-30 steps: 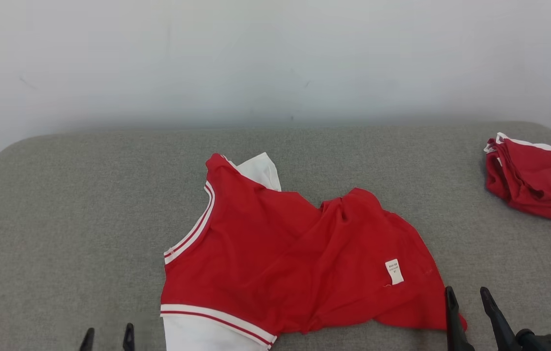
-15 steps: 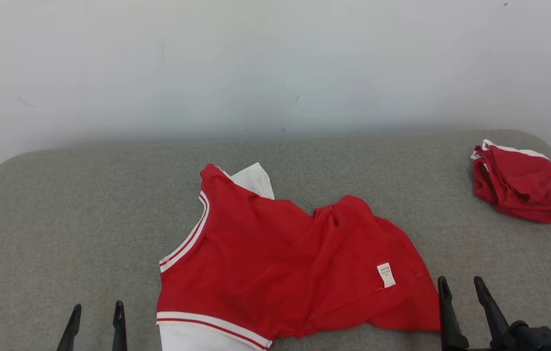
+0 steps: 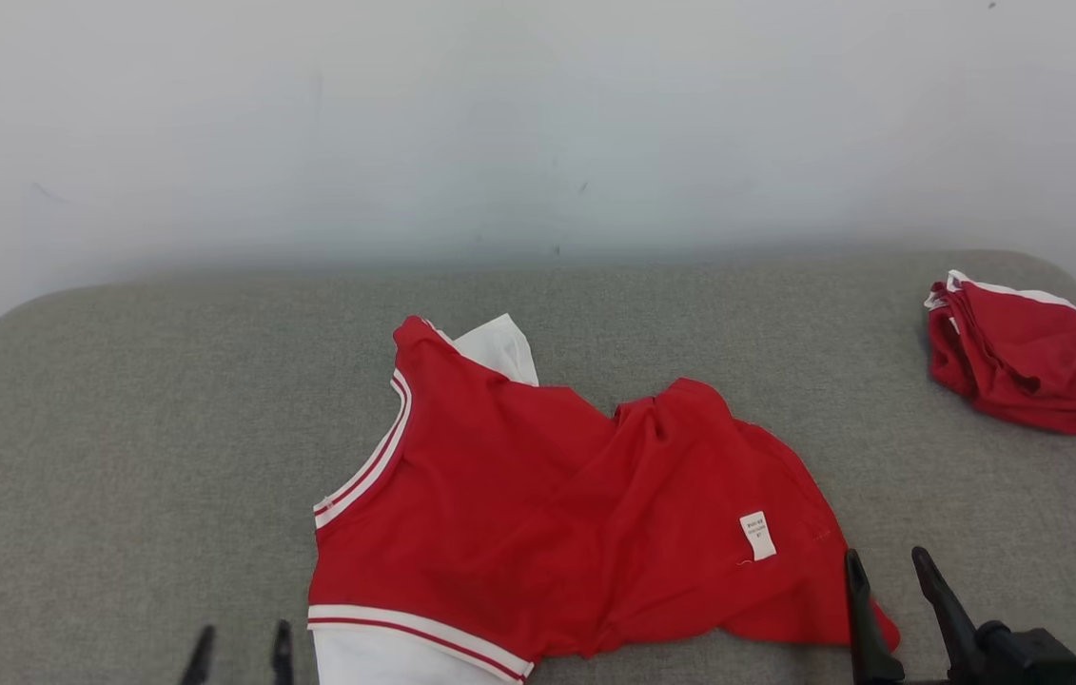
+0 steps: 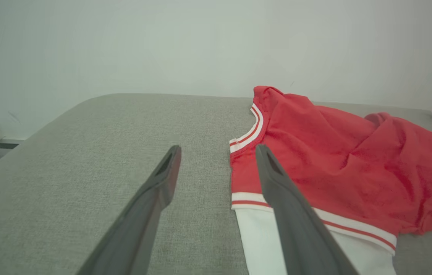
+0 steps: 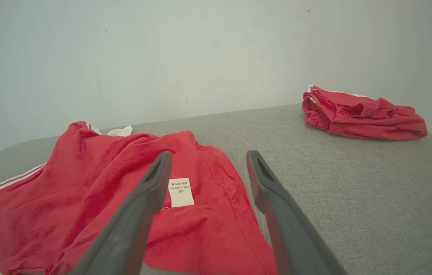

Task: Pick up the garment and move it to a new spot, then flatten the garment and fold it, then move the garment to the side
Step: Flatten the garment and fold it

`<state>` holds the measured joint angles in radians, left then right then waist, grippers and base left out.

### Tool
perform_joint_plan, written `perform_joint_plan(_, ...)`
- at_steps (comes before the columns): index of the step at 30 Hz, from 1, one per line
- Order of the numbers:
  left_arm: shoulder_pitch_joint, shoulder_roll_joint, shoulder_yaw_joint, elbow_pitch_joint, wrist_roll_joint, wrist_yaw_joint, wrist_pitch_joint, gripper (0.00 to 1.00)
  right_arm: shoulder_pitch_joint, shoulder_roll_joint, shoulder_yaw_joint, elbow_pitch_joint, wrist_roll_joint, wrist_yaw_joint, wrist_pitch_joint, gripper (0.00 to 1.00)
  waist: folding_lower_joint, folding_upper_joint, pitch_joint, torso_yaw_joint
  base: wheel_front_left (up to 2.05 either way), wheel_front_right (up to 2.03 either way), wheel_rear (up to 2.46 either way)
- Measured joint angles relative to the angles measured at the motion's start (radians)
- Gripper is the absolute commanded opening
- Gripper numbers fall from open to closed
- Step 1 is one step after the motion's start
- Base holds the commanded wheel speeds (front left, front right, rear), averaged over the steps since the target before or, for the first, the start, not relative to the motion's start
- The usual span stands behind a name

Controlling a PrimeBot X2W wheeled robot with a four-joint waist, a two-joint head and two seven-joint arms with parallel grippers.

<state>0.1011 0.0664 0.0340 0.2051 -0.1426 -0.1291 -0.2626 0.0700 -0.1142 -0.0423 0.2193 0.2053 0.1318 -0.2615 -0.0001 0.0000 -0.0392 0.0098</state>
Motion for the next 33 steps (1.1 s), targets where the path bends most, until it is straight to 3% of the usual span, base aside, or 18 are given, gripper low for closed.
perform_joint_plan(15,-0.018,0.027,-0.22,0.266,-0.142,-0.002,0.017,1.0,-0.195,-0.083,0.058,0.308,-0.005,0.0,0.05,1.0,0.0002,0.0002,0.029,0.006,0.0,0.0,0.0)
perform_joint_plan(33,-0.088,0.028,-0.316,0.431,-0.222,-0.002,0.0,1.0,-0.43,-0.151,0.177,0.658,0.023,0.0,0.051,1.0,0.0002,0.0001,0.07,0.034,0.0,0.0,0.0)
